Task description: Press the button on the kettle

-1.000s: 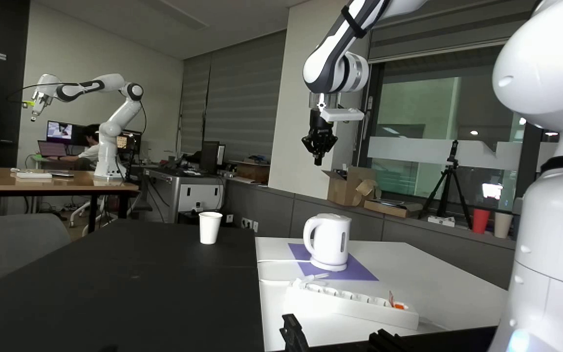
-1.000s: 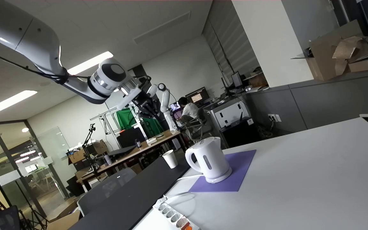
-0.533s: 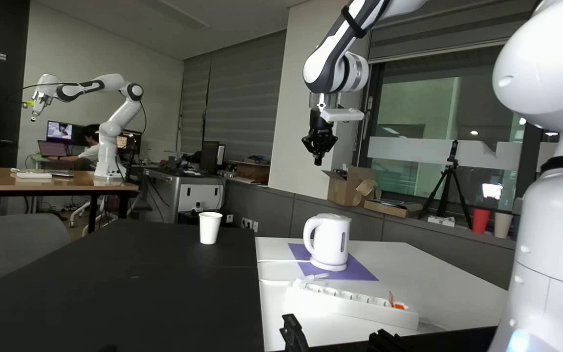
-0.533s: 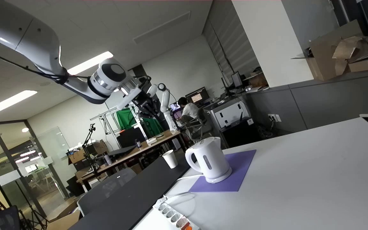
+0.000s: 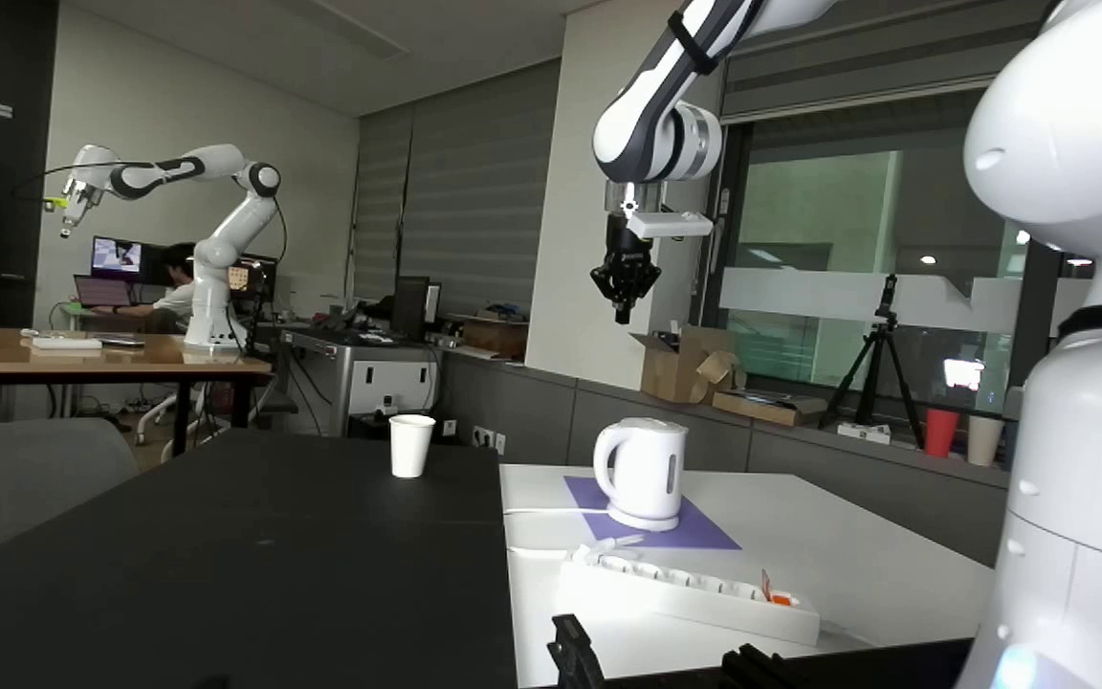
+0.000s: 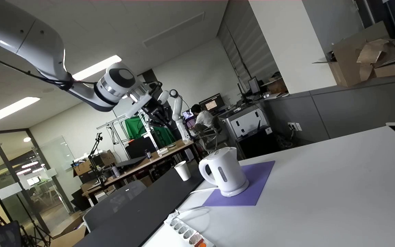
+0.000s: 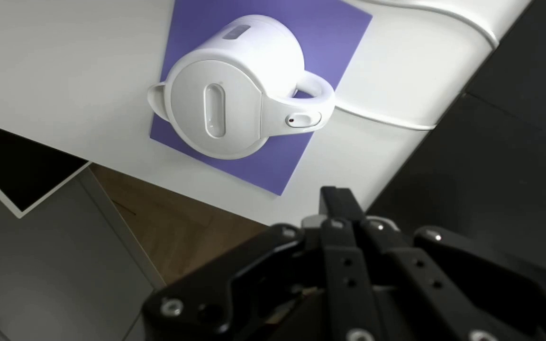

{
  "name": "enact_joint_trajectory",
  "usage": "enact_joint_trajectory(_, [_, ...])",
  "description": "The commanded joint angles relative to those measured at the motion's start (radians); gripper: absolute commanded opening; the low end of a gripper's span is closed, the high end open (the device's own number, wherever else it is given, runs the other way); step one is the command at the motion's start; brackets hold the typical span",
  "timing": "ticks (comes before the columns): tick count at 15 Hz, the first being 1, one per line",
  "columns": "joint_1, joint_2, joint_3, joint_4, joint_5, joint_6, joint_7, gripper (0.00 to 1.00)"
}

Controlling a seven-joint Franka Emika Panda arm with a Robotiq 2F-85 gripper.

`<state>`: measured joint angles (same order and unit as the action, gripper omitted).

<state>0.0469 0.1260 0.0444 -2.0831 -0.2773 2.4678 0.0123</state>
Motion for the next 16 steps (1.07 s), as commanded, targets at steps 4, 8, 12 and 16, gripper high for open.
enact_joint_trajectory(4, [0.011,0.018,-0.008,0.015,-0.021,-0.001,0.005,0.00])
enact_joint_trajectory(8, [0.021,0.047,-0.012,0.028,-0.065,0.004,0.021,0.00])
enact_joint_trajectory(12, [0.033,0.086,-0.017,0.046,-0.110,0.004,0.027,0.00])
enact_joint_trajectory(16, [0.042,0.123,-0.021,0.070,-0.127,0.002,0.022,0.00])
